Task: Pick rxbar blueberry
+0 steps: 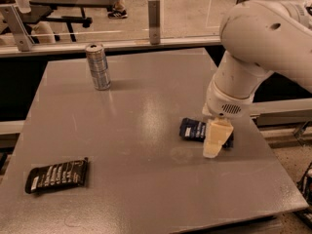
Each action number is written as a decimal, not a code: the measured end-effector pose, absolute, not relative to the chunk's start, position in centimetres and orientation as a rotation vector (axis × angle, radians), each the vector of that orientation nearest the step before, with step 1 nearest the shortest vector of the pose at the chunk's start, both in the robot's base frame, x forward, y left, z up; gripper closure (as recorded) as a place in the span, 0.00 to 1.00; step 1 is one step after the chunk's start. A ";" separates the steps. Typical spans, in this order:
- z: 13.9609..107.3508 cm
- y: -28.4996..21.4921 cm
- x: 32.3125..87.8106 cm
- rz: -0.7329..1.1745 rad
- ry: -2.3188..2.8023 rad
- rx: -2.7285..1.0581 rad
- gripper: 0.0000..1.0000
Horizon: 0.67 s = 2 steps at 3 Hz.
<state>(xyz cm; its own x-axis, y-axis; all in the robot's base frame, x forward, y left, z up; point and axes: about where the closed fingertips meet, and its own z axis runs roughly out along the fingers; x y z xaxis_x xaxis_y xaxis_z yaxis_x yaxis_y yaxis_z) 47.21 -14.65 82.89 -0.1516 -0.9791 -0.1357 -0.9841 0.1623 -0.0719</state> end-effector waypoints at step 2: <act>83.4 -14.5 47.2 0.072 2.282 -1.953 0.79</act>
Offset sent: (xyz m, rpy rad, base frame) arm 0.0010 0.0017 0.0081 0.0083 0.0298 0.0045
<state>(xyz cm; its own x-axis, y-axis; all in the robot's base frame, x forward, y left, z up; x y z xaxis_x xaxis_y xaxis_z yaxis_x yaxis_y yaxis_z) 47.22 -14.49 83.36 -0.1496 -0.9795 -0.1351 -0.9861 0.1579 -0.0525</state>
